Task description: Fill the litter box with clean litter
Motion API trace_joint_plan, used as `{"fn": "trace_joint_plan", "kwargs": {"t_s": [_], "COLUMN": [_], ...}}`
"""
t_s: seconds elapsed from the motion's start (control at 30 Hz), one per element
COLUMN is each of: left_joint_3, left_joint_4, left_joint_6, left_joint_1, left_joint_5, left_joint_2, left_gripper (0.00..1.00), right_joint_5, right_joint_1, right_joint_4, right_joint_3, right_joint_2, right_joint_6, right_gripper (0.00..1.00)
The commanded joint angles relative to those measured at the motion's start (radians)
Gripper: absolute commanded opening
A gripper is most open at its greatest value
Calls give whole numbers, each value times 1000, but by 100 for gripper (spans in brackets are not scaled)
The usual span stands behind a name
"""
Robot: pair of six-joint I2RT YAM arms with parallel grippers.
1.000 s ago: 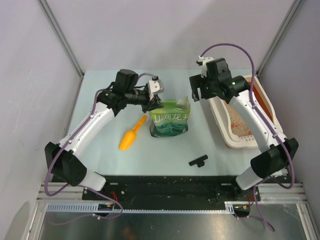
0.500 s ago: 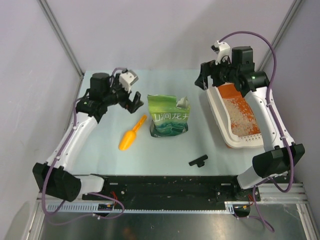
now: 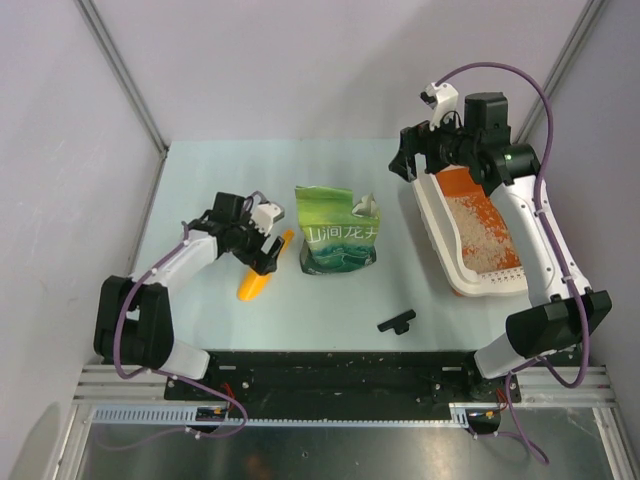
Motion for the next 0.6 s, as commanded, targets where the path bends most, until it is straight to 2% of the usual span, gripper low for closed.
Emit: {"fn": "trace_joint_plan", "kwargs": {"t_s": [0.0, 0.1, 0.27, 0.43, 0.57], "left_joint_3": [-31, -51, -51, -34, -33], "left_joint_4": [32, 30, 32, 30, 32], "left_joint_6": [99, 151, 150, 137, 130], "left_joint_1": [2, 2, 2, 2, 2], "left_joint_5": [-29, -24, -95, -53, -26], "left_joint_2": [22, 28, 88, 137, 155], "left_gripper": [99, 99, 98, 84, 81], "right_joint_5": [-22, -30, -30, -32, -29], "right_joint_1": [5, 6, 9, 13, 14], "right_joint_4": [42, 42, 39, 41, 41], "right_joint_3": [2, 0, -3, -5, -1], "right_joint_2": [-45, -47, -47, -37, -31], "right_joint_6": [-24, -27, -39, -44, -51], "right_gripper": [100, 100, 99, 99, 99]}}
